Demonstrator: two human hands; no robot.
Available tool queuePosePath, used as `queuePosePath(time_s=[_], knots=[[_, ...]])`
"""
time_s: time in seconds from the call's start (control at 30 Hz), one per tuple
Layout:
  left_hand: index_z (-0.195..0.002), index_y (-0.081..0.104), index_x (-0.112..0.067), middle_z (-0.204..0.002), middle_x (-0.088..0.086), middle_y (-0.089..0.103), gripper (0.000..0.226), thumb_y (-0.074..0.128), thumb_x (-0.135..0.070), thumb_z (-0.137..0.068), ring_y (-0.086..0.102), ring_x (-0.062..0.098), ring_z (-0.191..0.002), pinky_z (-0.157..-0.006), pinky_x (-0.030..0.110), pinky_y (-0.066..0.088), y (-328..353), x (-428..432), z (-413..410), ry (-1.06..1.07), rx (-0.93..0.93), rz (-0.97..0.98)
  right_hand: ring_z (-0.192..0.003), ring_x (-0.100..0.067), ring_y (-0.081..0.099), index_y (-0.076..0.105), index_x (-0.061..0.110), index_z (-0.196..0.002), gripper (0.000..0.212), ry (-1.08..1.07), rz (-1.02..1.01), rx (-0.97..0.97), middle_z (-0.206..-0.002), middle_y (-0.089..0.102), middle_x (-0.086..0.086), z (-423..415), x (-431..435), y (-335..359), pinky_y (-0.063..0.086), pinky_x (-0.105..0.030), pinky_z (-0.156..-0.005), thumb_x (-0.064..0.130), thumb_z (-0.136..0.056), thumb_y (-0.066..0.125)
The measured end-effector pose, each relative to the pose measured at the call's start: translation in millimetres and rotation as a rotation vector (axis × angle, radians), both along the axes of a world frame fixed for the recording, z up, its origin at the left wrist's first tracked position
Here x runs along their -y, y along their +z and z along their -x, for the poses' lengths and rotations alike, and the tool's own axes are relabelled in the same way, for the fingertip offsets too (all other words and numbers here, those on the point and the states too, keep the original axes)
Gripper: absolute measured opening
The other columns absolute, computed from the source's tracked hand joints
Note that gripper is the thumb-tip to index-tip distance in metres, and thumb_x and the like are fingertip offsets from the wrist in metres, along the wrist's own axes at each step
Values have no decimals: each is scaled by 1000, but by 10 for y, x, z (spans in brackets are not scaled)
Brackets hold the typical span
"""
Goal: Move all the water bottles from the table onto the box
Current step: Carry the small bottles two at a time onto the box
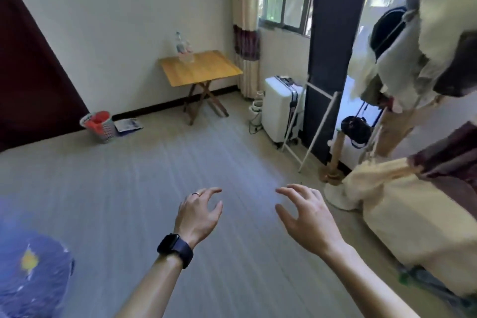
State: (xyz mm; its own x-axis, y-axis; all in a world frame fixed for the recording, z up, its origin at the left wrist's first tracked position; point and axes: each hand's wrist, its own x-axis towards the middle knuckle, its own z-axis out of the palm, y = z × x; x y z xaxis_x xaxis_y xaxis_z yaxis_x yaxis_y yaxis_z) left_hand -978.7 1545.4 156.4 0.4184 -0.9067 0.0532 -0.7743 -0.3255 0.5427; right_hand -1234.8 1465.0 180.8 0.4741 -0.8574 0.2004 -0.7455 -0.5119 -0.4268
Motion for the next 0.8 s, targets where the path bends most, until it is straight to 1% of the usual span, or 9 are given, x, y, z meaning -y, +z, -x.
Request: queuePosePath(time_s=[0.07,0.2,0.37,0.53,0.67,0.8], knots=[[-130,60,-34,-133,-6,60,36,59,-38,-94,53,17,-124,-104,32,39,152,290,-406,23,23,25,-137,-15,34,51,43,-138,44,31,1,22,-144,49,11,-412,352,71,39,-33,-110,57,-96,51],[-131,57,-35,-135,-7,58,37,58,-39,-94,50,17,-126,-105,33,39,584,998,-1103,31,99,80,-137,-12,32,47,45,-139,46,112,81,24,-144,47,14,-1135,1118,341,39,-31,-110,60,-95,47],[-129,60,-33,-134,-5,59,36,60,-36,-93,48,18,-127,-106,35,38,1128,2039,-1684,52,151,198,-131,-19,39,53,39,-136,45,139,201,79,-138,53,9,-1802,2240,826,40,-33,-108,54,-94,53],[-129,60,-33,-131,-4,61,37,61,-37,-92,51,20,-125,-104,36,40,1383,3142,-2078,76,177,257,-128,-20,40,56,38,-135,43,161,246,169,-137,54,8,-2348,3436,1067,39,-32,-107,50,-93,57],[-129,61,-30,-133,-2,61,37,62,-35,-92,51,22,-126,-104,39,40,1538,3995,-2437,122,179,264,-128,-22,42,59,36,-134,42,204,251,188,-137,55,7,-2782,4405,1207,37,-31,-106,46,-93,61],[-127,63,-27,-131,1,62,36,64,-32,-91,54,24,-124,-105,38,40,1693,4673,-2908,189,193,298,-128,-21,42,59,36,-133,42,237,273,205,-136,56,9,-3312,5284,1382,37,-31,-106,46,-93,61]])
